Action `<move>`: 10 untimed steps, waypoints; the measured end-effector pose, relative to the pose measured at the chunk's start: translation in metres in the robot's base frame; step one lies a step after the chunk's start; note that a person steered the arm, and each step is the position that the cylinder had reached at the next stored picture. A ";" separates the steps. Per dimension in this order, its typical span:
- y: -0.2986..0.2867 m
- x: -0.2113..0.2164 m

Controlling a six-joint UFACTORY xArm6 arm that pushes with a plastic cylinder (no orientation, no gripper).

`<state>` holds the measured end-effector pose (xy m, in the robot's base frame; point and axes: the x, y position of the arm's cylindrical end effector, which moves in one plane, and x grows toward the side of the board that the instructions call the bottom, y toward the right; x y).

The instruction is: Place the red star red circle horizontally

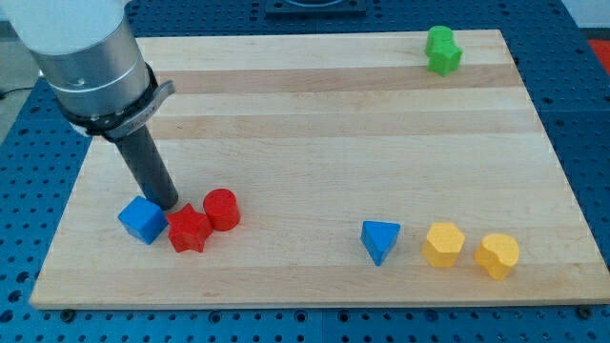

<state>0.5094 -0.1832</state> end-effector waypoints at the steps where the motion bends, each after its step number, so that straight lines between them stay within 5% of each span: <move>1: -0.007 0.003; 5: 0.151 -0.026; 7: 0.098 -0.043; 10: 0.023 0.020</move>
<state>0.5291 -0.1604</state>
